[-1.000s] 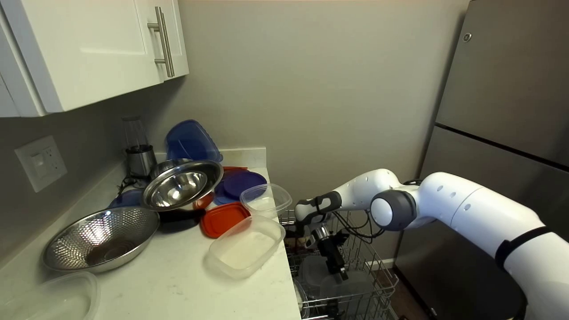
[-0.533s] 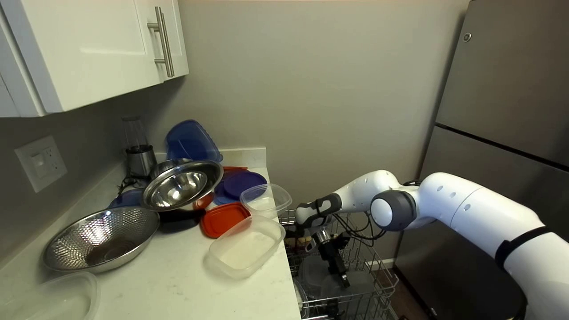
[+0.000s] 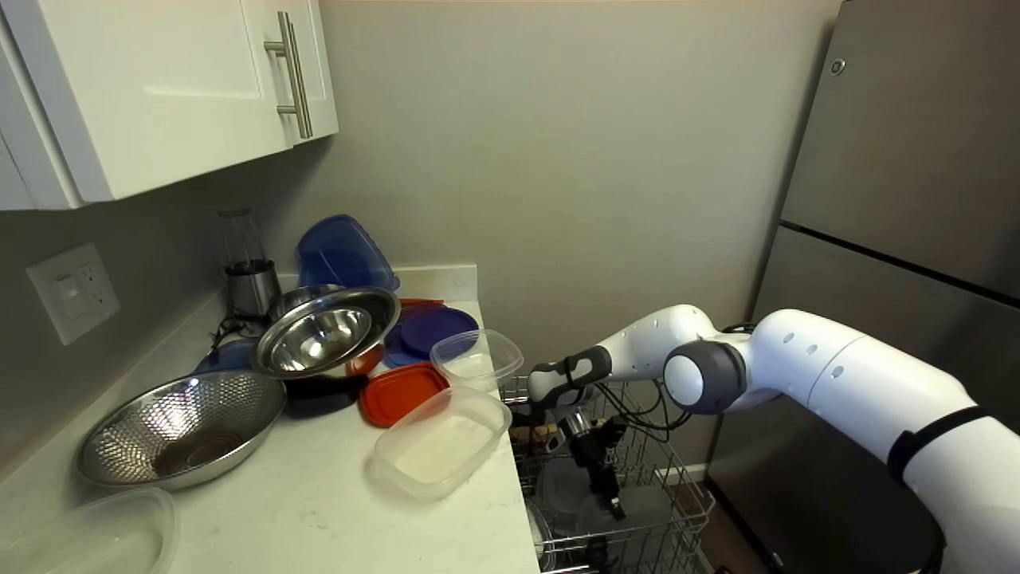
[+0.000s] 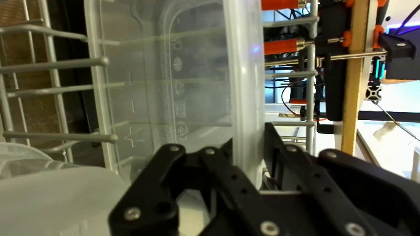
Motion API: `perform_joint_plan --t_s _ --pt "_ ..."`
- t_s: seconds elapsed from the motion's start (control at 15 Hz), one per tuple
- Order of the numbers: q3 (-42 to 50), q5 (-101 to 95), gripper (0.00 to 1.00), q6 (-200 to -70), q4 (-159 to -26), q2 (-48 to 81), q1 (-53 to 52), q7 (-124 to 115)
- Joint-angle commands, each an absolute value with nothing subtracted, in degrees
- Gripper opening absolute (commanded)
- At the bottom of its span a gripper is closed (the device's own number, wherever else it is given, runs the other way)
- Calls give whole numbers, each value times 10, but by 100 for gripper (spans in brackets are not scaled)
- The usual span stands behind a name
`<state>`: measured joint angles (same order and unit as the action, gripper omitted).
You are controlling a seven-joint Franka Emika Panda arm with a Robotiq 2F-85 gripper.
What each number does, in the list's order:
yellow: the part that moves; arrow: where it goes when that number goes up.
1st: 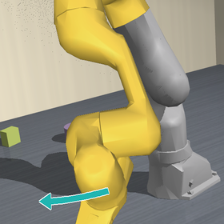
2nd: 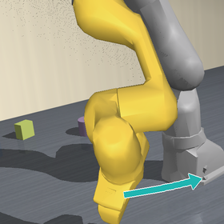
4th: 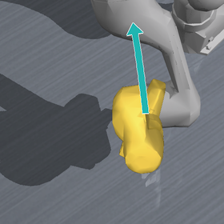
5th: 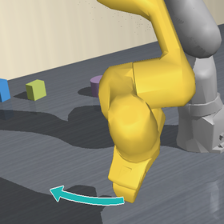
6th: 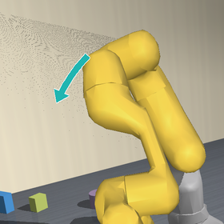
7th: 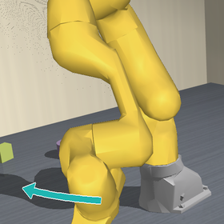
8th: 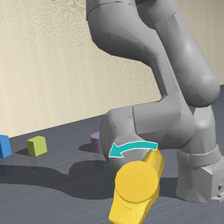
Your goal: Take the plastic bowl out of the dish washing rack
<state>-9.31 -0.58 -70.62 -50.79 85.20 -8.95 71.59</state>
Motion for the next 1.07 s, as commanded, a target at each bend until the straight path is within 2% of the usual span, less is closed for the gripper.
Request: perform_joint_plan --t_s 0.0,0.47,1.0 --pt "-103 2 0 -653 -483 852 -87 697" --pt "-125 62 1 -458 -341 846 -91 578" --pt "-131 135 1 -463 -282 840 -88 459"
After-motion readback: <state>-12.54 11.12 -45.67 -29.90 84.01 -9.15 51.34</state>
